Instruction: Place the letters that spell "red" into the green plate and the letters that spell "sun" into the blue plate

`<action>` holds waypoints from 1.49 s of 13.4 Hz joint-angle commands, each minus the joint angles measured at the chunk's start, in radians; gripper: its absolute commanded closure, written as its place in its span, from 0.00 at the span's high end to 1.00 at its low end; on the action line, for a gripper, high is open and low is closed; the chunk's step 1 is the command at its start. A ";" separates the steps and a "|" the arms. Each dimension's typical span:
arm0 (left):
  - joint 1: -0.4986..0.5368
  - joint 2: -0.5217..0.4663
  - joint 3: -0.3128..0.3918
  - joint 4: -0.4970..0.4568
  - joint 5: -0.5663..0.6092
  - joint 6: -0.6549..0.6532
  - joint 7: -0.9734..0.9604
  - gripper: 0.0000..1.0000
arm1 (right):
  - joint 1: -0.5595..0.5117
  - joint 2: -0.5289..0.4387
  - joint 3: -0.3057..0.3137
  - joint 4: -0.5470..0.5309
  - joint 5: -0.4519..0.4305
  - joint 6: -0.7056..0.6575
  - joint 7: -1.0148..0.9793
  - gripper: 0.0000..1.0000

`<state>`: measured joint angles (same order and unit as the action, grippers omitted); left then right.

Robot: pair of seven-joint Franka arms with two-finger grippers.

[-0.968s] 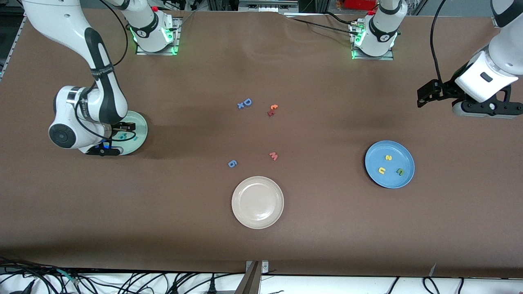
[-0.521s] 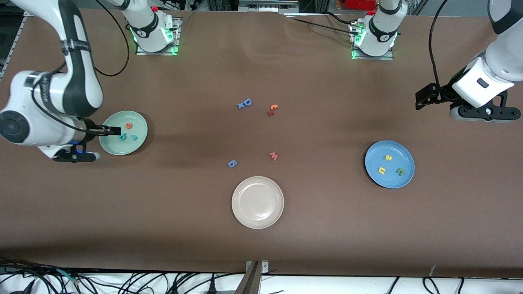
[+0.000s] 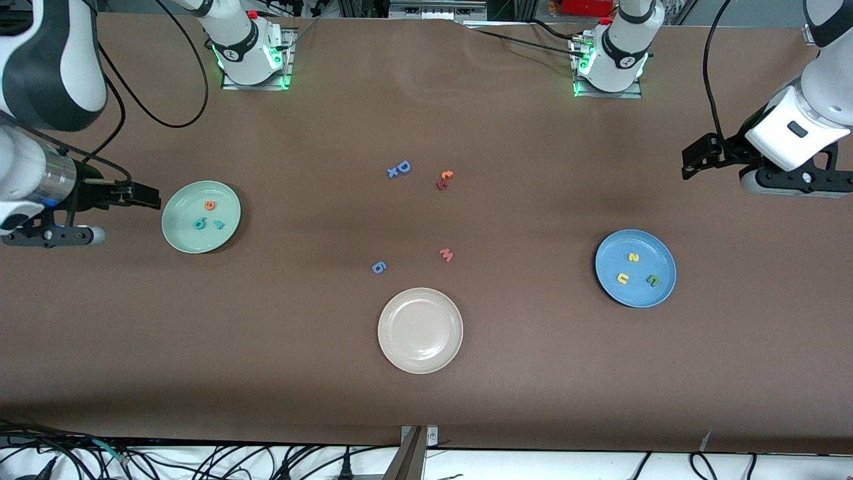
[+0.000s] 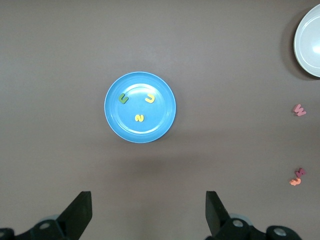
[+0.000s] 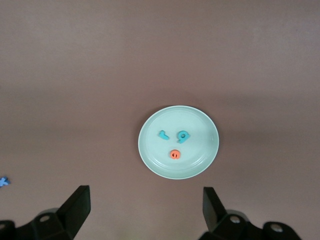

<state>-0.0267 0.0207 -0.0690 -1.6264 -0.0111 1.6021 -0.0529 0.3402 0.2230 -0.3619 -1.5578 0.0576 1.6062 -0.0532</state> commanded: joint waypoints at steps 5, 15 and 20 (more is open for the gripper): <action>-0.007 0.018 0.003 0.036 -0.010 -0.027 -0.001 1.00 | -0.009 0.003 0.006 0.036 -0.005 -0.046 -0.004 0.99; 0.001 0.018 0.003 0.034 -0.010 -0.027 0.001 1.00 | -0.438 -0.019 0.551 0.044 -0.167 -0.006 0.115 1.00; -0.007 0.018 0.003 0.034 -0.010 -0.027 -0.001 1.00 | -0.435 -0.053 0.543 -0.015 -0.050 0.040 0.191 0.99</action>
<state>-0.0283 0.0230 -0.0675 -1.6251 -0.0111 1.5984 -0.0529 -0.0781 0.2119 0.1677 -1.5258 -0.0296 1.6224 0.0910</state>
